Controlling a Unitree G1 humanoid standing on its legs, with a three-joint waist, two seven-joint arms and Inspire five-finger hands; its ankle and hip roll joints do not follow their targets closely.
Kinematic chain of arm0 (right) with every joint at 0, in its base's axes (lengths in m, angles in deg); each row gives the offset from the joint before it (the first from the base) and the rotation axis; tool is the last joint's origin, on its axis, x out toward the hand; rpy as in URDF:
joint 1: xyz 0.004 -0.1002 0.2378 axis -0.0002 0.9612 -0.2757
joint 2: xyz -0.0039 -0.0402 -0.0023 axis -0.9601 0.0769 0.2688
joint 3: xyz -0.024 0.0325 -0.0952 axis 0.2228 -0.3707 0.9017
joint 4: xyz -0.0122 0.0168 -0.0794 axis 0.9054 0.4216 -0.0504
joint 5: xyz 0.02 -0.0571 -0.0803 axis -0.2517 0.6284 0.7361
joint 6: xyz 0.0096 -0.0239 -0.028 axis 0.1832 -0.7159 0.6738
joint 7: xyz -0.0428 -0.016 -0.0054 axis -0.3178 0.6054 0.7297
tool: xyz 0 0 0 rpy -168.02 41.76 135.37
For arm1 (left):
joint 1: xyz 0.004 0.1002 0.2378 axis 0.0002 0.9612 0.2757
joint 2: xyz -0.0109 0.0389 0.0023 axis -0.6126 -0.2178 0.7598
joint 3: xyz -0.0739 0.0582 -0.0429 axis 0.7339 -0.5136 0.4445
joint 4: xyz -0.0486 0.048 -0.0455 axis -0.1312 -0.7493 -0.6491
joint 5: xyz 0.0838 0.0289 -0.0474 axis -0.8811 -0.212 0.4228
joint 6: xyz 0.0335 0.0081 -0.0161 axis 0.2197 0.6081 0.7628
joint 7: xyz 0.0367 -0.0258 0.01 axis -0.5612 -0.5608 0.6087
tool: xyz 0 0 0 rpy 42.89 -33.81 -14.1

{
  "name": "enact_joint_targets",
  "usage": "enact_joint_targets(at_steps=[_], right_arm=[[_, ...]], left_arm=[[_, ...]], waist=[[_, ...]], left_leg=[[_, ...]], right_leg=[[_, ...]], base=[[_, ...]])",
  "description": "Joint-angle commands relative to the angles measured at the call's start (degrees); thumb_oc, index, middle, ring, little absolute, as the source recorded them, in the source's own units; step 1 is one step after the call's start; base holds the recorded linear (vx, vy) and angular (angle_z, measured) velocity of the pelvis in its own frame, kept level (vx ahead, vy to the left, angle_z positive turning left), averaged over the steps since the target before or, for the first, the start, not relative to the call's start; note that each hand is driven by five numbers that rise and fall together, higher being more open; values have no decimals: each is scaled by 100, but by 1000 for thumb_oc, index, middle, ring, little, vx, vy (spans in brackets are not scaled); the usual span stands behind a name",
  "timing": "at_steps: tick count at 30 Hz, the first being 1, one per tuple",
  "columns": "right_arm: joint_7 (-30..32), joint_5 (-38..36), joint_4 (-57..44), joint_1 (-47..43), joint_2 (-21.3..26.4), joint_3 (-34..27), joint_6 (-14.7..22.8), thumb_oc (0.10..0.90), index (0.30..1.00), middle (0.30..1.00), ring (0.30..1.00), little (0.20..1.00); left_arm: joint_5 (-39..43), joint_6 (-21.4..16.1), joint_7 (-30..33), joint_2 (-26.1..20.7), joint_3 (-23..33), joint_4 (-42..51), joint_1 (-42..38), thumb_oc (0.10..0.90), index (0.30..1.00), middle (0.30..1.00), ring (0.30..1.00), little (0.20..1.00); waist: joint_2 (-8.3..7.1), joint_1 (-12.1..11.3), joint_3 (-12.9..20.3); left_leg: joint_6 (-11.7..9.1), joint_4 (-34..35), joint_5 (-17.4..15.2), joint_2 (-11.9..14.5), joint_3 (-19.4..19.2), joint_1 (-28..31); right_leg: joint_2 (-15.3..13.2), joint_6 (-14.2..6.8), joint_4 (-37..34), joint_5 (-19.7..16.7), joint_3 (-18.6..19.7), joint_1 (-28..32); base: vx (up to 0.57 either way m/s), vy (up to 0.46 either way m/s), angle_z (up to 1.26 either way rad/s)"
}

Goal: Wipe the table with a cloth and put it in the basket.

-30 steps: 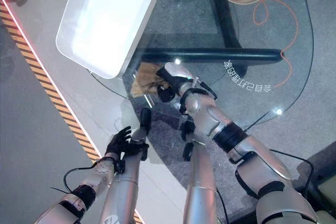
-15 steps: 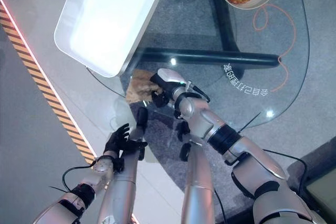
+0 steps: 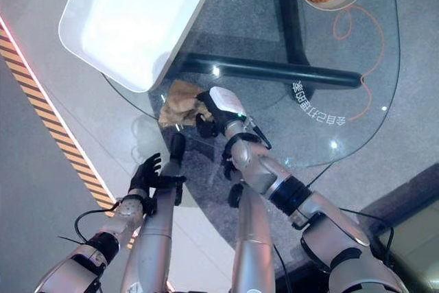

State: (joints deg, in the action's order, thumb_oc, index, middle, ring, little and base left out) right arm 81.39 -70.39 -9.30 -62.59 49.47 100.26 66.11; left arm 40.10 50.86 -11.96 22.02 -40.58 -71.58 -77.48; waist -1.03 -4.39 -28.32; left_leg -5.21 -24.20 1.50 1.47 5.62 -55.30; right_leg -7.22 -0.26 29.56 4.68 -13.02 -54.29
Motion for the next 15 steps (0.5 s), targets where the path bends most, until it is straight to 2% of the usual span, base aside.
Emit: enact_joint_targets(at_steps=[1,9,15], right_arm=[[721,48,-240,-281,238,-734,45,100,300,300,300,200],[1265,-84,-185,-209,476,-1087,166,100,300,300,300,200],[2038,-276,-114,-213,676,-1460,342,100,300,300,300,200]], left_arm=[[62,277,154,149,-106,-47,883,800,900,900,900,900],[50,265,120,82,-34,50,1017,800,900,900,900,900],[52,247,138,65,-12,101,1092,800,900,900,900,900]], waist=[[137,-42,-148],[140,-9,-148],[132,28,-148]], left_leg=[[759,-208,-441,-385,-686,75],[784,-209,-491,-368,-701,88],[780,-215,-554,-367,-689,92]], right_leg=[[18,-381,-387,-683,331,-51],[34,-380,-383,-646,342,-34],[75,-390,-412,-621,375,-22]], base=[[-6,-2,-6],[-4,-3,-3],[0,0,0]])
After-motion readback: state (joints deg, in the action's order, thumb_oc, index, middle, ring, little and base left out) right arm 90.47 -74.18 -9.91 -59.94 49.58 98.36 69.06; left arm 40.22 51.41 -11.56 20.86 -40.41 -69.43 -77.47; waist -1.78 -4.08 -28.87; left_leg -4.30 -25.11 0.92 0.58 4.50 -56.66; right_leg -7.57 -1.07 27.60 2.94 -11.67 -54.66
